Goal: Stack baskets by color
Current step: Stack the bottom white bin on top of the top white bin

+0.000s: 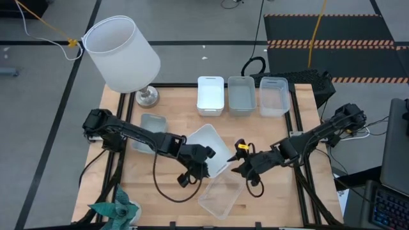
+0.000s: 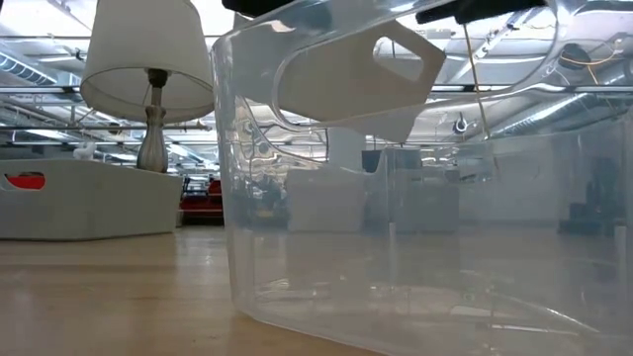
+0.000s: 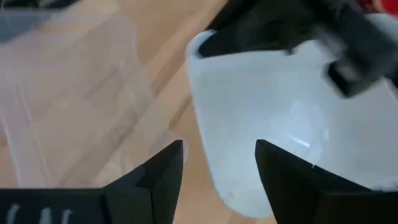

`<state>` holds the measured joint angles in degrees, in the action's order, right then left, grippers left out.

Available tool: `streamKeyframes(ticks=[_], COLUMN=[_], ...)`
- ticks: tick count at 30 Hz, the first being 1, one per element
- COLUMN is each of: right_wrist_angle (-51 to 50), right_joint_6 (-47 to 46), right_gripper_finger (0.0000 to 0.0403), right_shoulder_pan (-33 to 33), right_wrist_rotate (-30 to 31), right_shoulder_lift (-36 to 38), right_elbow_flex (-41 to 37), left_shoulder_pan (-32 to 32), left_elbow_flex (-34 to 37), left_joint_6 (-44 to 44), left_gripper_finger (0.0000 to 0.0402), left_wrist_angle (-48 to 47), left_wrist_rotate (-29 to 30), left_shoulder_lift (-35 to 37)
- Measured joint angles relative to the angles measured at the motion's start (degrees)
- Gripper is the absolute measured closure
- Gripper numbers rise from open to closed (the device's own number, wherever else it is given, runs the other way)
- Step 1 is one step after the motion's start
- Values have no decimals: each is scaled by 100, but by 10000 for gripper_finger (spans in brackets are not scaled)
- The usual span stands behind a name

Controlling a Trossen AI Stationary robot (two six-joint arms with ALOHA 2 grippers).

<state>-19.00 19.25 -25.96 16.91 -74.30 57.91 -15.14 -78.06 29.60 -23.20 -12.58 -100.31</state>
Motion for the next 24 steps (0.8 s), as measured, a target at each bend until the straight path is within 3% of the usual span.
streamKeyframes(ticks=[10,18,24], right_wrist_angle=[-144,-296,-395], right_joint_6=[546,796,732], right_gripper_finger=[272,389,395], right_shoulder_pan=[242,337,341], right_wrist_rotate=[111,64,125], right_shoulder_lift=[-410,-445,-444], right_elbow_flex=[-2,-7,-13], left_shoulder_pan=[6,-4,-19], left_elbow_flex=[0,0,0], left_joint_6=[30,-316,-1207], left_gripper_finger=[388,392,338], left_wrist_angle=[7,52,381], left_wrist_rotate=[9,190,879], left_shoulder_lift=[2,11,17])
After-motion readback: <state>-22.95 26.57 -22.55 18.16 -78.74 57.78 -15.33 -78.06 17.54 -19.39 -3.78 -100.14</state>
